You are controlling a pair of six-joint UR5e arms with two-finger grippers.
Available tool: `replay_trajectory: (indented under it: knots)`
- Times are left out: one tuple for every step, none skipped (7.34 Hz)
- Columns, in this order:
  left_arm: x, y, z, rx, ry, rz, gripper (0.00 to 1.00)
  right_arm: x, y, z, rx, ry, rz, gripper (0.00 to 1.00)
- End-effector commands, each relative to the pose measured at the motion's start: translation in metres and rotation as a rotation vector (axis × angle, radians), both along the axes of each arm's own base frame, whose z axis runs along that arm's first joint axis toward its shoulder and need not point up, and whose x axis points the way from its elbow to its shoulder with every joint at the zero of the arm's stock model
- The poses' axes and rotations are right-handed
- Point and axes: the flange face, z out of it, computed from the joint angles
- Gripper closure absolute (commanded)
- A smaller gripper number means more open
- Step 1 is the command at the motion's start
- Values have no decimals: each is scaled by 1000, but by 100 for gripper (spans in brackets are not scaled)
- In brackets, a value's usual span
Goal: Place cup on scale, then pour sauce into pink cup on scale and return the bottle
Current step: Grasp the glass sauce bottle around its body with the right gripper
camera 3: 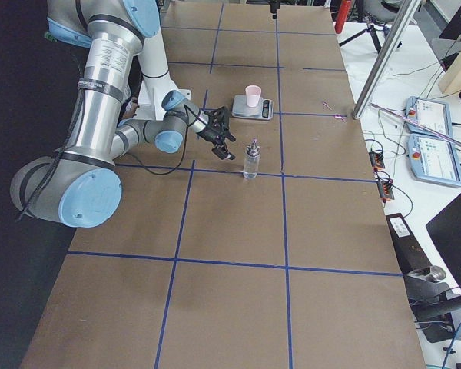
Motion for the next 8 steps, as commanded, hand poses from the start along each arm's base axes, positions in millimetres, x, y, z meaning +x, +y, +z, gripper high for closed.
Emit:
replay_trajectory:
  knots:
    - [-16, -5, 16, 18, -25, 13, 0, -32, 3, 33, 79, 15, 38, 0]
    - [-29, -15, 27, 24, -43, 22, 0, -44, 0, 32, 94, 20, 34, 0]
    - [-32, -19, 32, 22, -48, 22, 0, -46, -1, 32, 95, 23, 32, 0]
    - [-32, -19, 33, 24, -46, 22, 0, -51, -1, 31, 100, 24, 25, 0]
    - [-32, -19, 33, 22, -46, 22, 0, -67, -5, 35, 111, 39, 17, 0]
    - [-32, -19, 33, 23, -45, 21, 0, -78, -8, 38, 113, 45, 13, 0]
    - [-33, -19, 33, 22, -45, 18, 0, -78, -10, 39, 133, 77, -1, 0]
    - [-33, -20, 32, 23, -45, 16, 0, -77, -11, 39, 136, 85, -2, 0]
